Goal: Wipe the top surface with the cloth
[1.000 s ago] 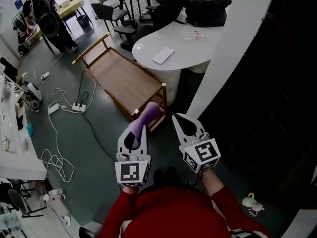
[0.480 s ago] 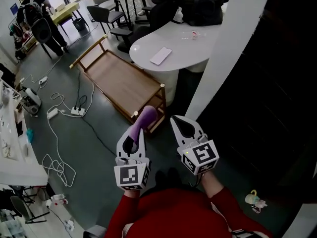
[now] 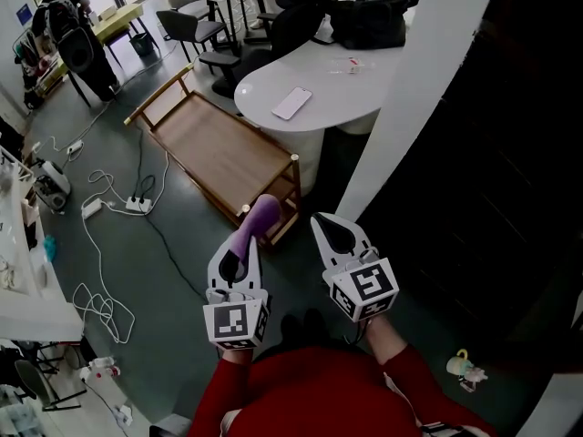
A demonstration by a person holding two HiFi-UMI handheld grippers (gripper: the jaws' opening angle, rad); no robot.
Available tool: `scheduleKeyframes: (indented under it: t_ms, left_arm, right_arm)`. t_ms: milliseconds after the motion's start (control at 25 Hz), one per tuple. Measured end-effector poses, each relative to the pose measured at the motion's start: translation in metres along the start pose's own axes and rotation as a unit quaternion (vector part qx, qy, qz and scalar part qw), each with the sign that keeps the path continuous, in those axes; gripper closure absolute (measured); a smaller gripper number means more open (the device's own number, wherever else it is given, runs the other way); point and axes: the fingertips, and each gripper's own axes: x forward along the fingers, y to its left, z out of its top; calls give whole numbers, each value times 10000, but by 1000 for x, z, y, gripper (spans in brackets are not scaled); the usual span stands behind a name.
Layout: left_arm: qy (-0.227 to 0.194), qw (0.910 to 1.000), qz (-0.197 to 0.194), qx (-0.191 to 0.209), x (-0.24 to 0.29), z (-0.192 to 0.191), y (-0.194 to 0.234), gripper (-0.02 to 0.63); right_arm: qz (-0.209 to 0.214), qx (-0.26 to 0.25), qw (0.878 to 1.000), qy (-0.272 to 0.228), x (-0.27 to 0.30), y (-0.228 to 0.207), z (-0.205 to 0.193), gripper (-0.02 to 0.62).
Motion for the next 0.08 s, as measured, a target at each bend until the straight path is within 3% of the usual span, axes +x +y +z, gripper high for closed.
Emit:
scheduleKeyframes:
  t_ms: [80]
  left_arm:
    - [-8,10000,-17,33,0,2,0,543]
  right_arm:
    - [-8,-10,10000,-11,0,1,1,584]
